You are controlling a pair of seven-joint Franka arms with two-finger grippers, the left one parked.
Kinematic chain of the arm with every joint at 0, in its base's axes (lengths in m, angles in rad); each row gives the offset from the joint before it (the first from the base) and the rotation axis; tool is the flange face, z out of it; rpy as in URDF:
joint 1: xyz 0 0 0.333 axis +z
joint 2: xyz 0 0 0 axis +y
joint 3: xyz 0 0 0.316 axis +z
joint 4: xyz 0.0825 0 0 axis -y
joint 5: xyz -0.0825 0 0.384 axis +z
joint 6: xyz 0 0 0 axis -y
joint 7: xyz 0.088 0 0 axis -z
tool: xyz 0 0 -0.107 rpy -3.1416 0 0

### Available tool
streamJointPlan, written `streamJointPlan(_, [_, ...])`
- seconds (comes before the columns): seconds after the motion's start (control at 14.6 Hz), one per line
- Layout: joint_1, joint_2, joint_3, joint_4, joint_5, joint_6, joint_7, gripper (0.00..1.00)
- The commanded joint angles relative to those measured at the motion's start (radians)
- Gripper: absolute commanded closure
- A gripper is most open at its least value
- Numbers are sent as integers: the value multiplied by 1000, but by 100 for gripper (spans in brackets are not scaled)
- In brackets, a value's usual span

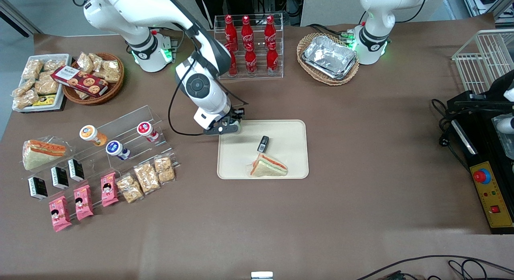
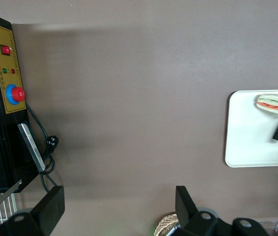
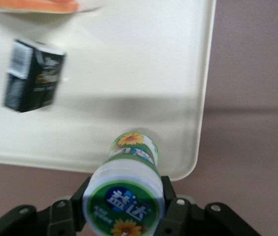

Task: Place green gum on tray
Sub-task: 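Lower the bottle onto the tray beside the black box and open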

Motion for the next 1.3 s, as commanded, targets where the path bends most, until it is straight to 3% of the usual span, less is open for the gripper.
streamJointPlan(0.0, [-6,15,-5,-46,7,73,-17,74])
streamJointPlan(0.27, [-11,25,-10,-46,2,76,-20,71])
streamJointPlan(0.41, [-9,44,-10,-45,2,96,-20,62])
streamJointPlan(0.62, [-5,73,-10,-45,2,143,-18,61])
streamJointPlan(0.69, [-5,73,-10,-45,2,147,-18,53])
streamJointPlan(0.75, [-8,73,-10,-45,2,147,-14,19])
streamJointPlan(0.82, [-8,73,-10,-43,2,147,-8,0])
streamJointPlan(1.1, [-26,33,-21,-43,2,127,-15,0])
streamJointPlan(1.24, [-90,-13,-25,-39,1,31,-47,0])
